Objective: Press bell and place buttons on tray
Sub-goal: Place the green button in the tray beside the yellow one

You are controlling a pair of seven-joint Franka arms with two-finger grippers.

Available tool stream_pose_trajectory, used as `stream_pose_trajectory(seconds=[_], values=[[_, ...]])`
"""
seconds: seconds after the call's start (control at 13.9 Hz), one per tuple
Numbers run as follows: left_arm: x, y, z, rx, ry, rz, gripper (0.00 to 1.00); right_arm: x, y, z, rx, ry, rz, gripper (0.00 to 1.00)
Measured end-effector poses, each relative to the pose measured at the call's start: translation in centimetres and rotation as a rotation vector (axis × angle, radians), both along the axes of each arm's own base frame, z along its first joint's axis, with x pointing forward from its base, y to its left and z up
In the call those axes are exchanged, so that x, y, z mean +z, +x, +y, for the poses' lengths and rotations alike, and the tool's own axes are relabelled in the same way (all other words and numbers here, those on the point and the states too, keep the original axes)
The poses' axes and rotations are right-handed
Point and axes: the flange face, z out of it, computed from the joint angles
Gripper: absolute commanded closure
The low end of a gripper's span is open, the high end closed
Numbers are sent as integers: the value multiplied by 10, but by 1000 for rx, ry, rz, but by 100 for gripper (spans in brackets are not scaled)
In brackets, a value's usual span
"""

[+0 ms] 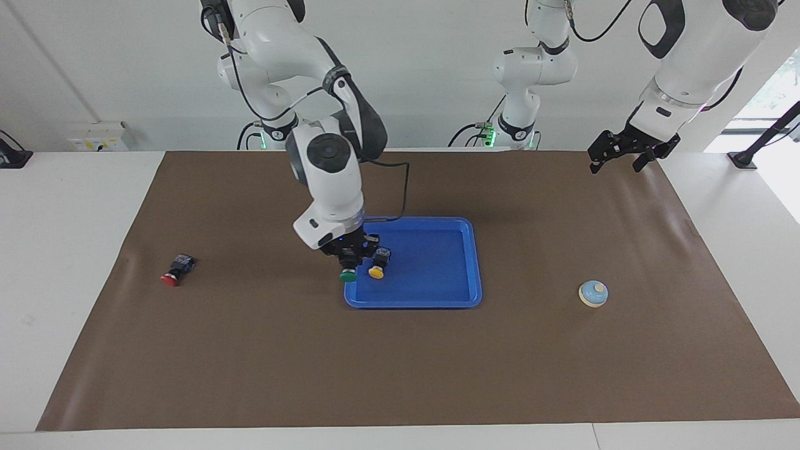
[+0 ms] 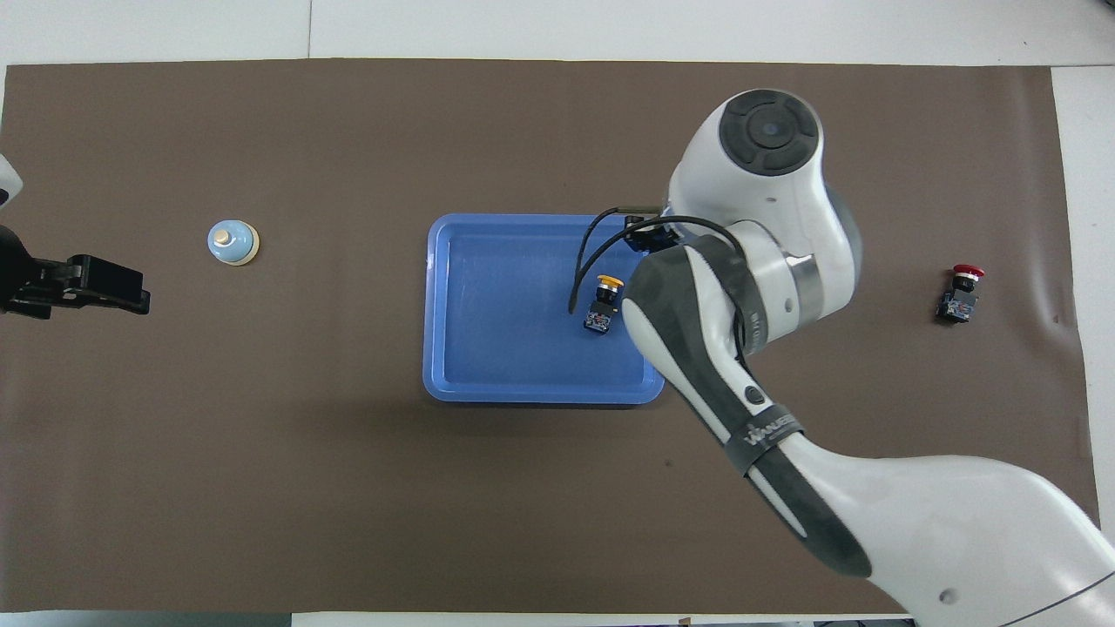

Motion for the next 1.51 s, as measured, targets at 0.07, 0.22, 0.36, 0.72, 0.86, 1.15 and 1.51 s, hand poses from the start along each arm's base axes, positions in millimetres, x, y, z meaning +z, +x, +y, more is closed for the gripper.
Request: stream_pose_trajectory(seconds=[0.07, 0.22, 0.36, 0.72, 0.86, 1.15, 1.51], values=[[0, 0, 0, 0, 0, 0, 0, -8, -12, 26, -14, -4, 6, 100], [0, 0, 0, 0, 0, 0, 0, -27, -28, 64, -36, -4, 5, 100], [0, 0, 0, 0, 0, 0, 0, -48, -35, 80, -38, 1, -2, 100], [0, 0, 0, 0, 0, 0, 0, -93, -58, 91, -23, 9, -7, 100], [0, 0, 0, 0, 0, 0, 0, -96, -63, 94, -25, 7, -5, 100], [0, 0, 0, 0, 0, 0, 0, -94, -70, 103, -86, 11, -7, 0], [0, 0, 0, 0, 0, 0, 0, -74, -59, 90, -135, -7, 3, 0]])
